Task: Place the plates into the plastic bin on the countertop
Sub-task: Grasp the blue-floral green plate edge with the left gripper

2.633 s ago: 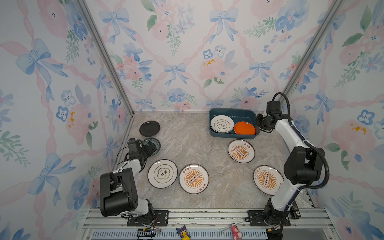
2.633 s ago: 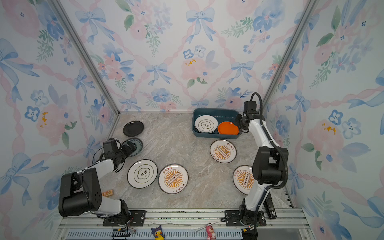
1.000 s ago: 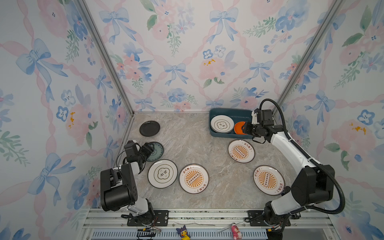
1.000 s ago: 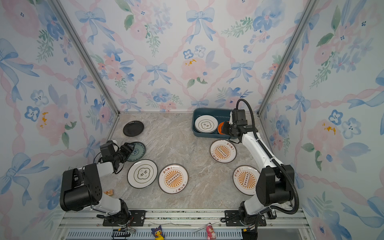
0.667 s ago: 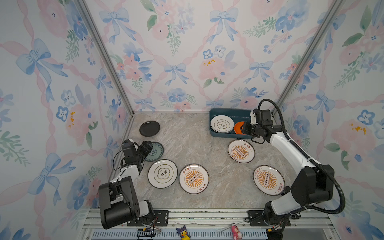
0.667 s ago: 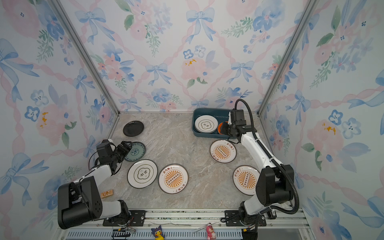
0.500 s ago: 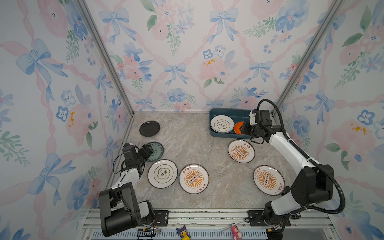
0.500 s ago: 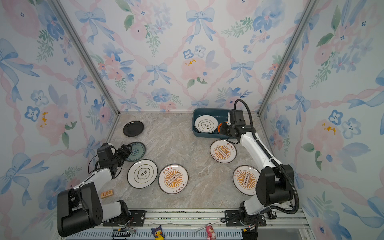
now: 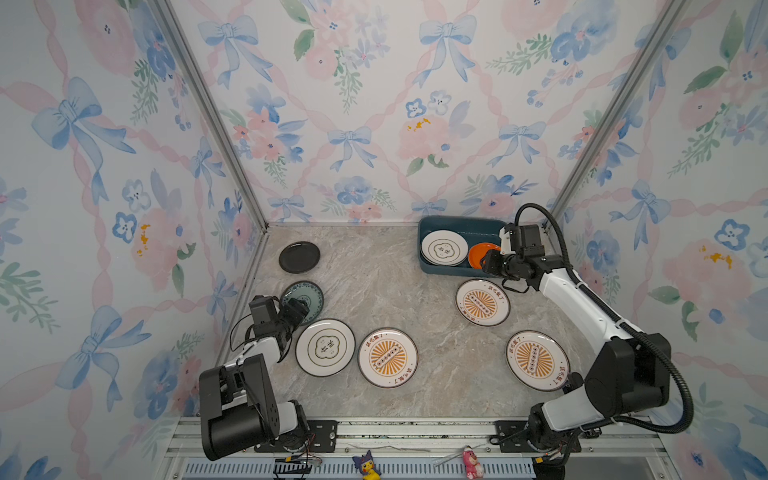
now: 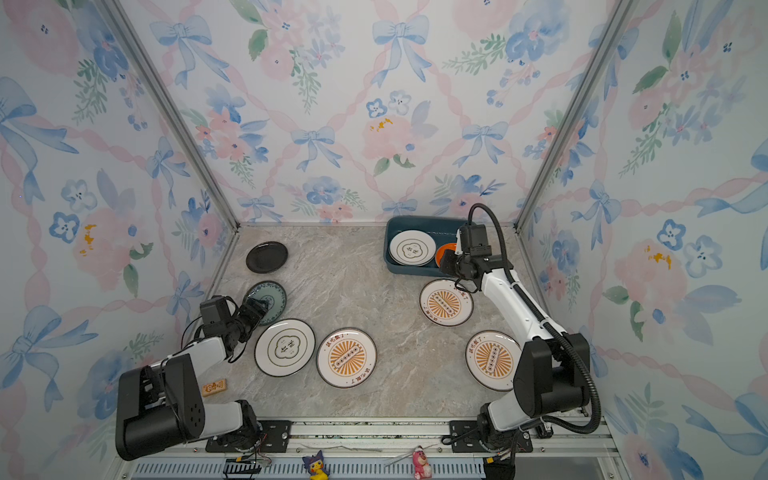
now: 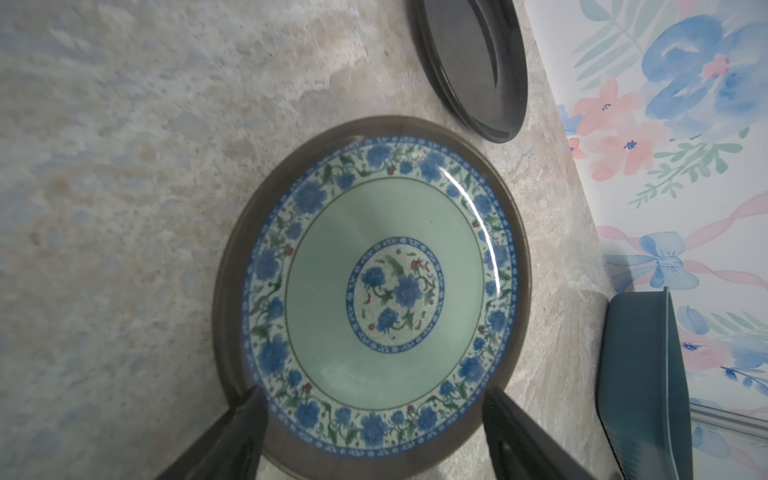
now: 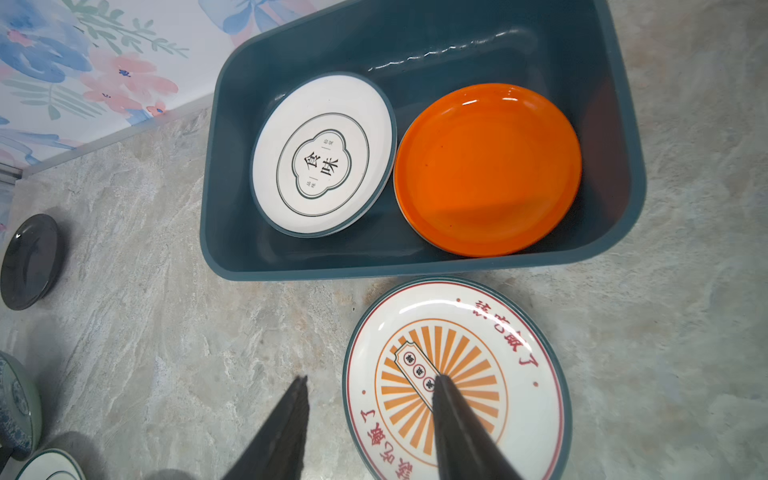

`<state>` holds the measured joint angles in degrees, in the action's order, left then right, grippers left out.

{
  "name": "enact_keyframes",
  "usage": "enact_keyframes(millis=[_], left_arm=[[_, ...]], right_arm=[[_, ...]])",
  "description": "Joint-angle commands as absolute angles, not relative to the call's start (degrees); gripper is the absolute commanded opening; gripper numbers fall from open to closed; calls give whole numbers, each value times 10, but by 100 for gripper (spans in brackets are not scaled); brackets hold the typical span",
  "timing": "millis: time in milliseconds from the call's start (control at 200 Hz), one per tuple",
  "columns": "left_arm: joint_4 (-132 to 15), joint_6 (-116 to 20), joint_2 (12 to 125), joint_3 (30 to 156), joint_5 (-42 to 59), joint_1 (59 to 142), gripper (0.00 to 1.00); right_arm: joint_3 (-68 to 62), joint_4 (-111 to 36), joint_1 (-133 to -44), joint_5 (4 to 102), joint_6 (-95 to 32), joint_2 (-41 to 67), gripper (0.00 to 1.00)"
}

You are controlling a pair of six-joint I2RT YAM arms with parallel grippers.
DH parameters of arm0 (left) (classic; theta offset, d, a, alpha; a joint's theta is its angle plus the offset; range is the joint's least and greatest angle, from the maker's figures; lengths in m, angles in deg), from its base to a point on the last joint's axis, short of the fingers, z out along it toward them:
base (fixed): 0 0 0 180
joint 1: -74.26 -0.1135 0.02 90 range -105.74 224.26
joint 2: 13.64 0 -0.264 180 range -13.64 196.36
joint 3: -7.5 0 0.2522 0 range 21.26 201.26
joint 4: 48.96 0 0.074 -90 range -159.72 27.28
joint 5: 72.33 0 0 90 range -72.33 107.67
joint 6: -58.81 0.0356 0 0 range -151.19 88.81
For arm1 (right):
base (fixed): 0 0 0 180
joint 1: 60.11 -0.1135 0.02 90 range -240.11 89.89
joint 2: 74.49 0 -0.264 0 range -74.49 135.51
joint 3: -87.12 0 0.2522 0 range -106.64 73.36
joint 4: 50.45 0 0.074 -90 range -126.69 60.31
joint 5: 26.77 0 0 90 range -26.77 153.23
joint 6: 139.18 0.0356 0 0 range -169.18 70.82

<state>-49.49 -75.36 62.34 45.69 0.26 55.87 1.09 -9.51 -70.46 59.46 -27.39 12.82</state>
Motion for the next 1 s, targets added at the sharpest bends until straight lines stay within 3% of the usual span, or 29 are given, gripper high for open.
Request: enact_keyframes(millis=[0,365,680,995], left_arm=[[-489,-747,633,453,-2,558,83],[-471,-768,585,460,-32,553,82],[-587,-742,497,470,14,550,84],[-570,-739,518,432,16,548,84]], right_arm=[[20,-97,-710,602,-280,112,46],[23,-103,-710,598,-281,119,46],[26,-101,-713,598,-281,116,46],[30,-108,-719,592,-277,116,47]])
